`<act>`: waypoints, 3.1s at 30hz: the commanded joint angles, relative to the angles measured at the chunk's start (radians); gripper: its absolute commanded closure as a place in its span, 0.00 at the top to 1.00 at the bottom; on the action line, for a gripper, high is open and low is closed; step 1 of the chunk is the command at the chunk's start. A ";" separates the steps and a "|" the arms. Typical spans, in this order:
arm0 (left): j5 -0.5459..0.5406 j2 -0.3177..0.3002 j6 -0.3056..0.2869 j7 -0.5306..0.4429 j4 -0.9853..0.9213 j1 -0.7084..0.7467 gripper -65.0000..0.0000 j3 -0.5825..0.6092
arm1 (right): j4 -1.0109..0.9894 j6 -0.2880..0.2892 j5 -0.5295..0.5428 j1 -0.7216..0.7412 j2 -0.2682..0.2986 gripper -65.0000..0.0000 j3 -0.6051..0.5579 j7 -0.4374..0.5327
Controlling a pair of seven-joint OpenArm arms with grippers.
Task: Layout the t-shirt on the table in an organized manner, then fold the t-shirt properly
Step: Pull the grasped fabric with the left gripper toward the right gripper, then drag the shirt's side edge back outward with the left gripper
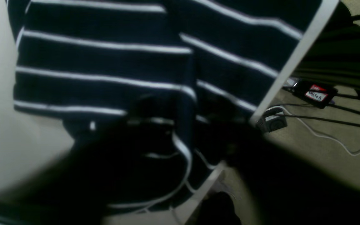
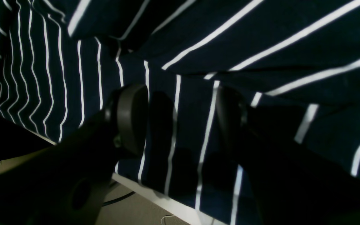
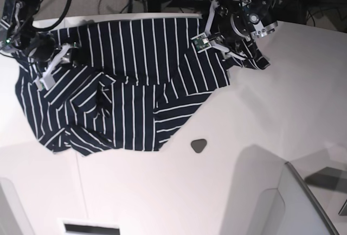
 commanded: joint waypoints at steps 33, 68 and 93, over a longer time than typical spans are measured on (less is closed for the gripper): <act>-0.606 0.101 -0.028 0.051 -0.416 -0.340 0.58 -0.426 | 0.000 -0.018 -0.035 -0.004 0.006 0.51 -0.001 -0.032; -0.594 -0.001 0.016 0.050 -0.485 -0.558 0.00 -0.432 | 0.003 -0.018 -0.035 -0.007 0.006 0.51 -0.003 -0.039; -0.052 0.047 0.063 -0.253 -0.711 -0.767 0.00 -0.263 | 0.227 -0.018 -0.035 -0.033 0.007 0.51 -0.224 -0.111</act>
